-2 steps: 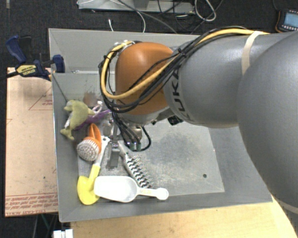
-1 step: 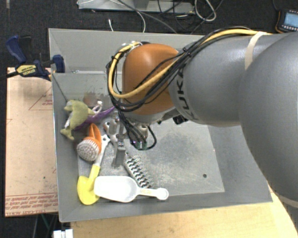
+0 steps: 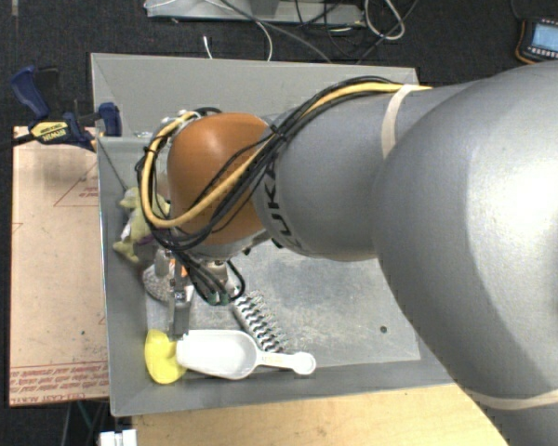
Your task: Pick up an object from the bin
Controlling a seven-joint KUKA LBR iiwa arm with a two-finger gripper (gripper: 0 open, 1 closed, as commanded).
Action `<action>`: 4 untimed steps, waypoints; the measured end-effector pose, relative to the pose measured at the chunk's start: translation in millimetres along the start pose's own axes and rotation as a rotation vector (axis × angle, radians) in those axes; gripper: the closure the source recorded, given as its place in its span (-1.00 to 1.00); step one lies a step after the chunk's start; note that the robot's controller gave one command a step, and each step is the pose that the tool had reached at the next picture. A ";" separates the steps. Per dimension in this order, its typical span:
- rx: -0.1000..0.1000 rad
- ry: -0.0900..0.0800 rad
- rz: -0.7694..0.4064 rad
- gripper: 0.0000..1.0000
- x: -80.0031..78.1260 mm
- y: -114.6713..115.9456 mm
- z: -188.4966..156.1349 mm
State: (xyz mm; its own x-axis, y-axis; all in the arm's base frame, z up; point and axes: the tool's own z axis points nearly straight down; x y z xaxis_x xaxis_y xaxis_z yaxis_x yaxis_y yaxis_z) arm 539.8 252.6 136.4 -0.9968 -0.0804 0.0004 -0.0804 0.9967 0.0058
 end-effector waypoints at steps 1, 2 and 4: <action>0.002 -0.014 0.257 -1.00 -16.7 -12.4 -1.1; 0.001 -0.003 0.092 -1.00 24.5 -7.0 -80.3; 0.002 -0.010 -0.062 -1.00 -6.2 -5.1 33.5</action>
Offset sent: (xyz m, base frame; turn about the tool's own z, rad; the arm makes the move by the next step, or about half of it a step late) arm -0.0299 -0.0088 0.0947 0.0665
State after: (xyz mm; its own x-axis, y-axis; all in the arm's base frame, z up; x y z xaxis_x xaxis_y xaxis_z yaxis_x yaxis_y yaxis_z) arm 546.3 248.2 102.9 -0.9898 -0.1420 -0.0095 -0.1420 0.9899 0.0031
